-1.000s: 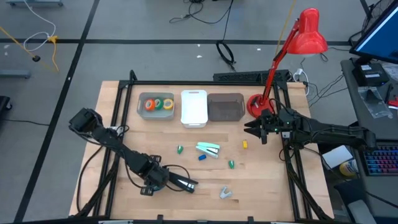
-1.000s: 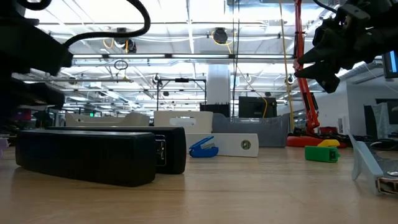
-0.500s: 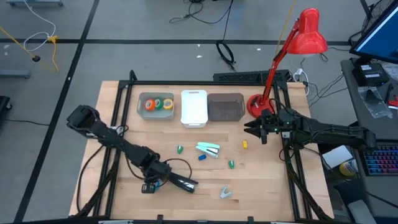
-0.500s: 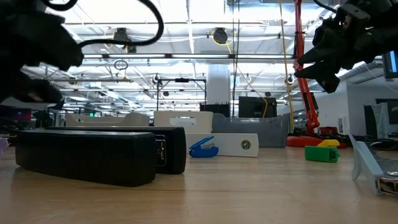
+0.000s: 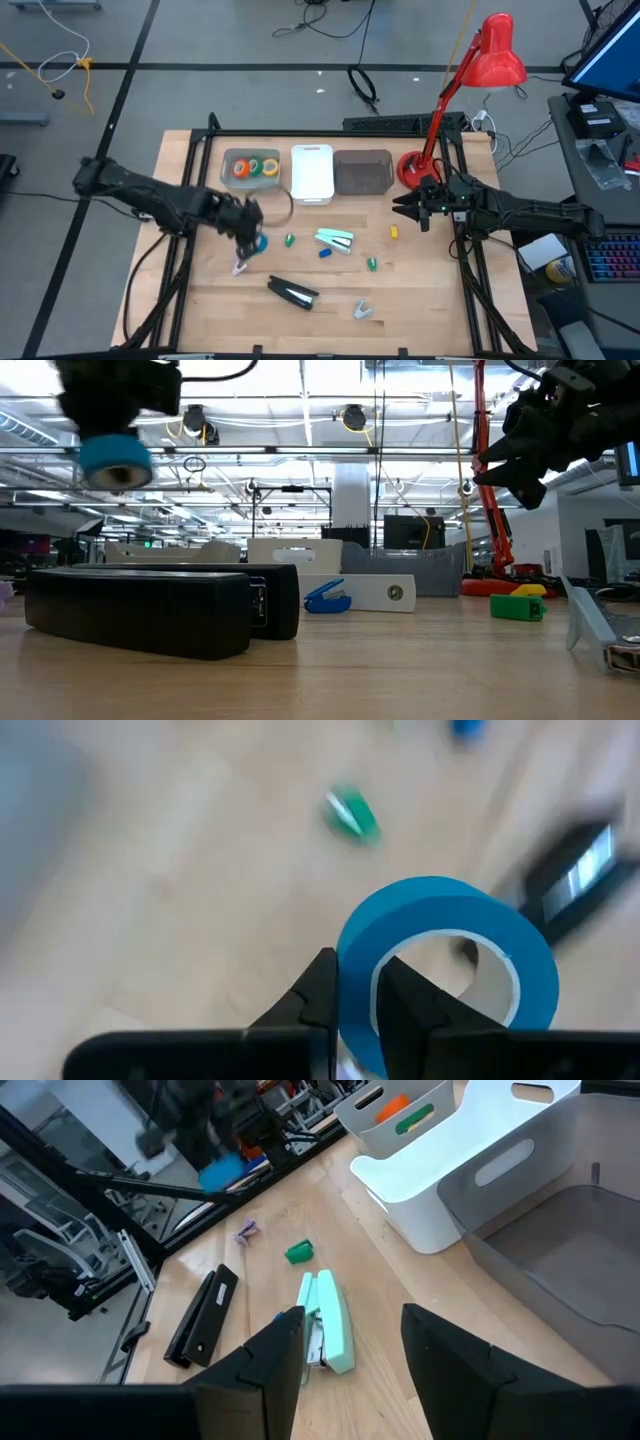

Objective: Pick and place Stapler, Stapler remover, tape
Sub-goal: Put the blue tape into the gray bin

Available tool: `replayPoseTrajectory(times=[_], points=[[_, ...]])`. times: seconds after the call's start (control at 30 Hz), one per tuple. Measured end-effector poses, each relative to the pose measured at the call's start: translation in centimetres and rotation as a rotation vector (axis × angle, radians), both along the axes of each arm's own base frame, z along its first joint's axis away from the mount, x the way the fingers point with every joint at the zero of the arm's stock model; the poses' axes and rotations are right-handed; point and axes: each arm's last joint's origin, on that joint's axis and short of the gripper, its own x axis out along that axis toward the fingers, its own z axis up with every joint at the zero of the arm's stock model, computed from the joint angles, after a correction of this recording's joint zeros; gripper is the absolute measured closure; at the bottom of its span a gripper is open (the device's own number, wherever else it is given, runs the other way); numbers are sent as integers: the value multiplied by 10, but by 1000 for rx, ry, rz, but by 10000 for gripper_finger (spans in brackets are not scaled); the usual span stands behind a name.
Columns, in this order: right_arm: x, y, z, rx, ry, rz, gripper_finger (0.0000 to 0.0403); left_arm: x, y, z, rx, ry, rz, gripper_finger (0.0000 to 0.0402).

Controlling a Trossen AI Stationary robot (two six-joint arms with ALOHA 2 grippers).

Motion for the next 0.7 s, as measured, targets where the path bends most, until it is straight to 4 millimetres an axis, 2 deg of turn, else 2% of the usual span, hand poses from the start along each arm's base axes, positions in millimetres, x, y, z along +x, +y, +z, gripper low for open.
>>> replayPoseTrajectory(times=[0.17,0.3,0.53,0.7], points=[[0,0,0,0,0,0,241,-11,38,19,152,-135,241,362],[0,0,0,0,0,0,242,-16,67,23,289,-145,408,362],[0,0,0,-1,1,-3,242,-14,109,12,405,-19,534,362],[0,0,0,0,1,-3,241,-4,132,0,431,34,509,362]])
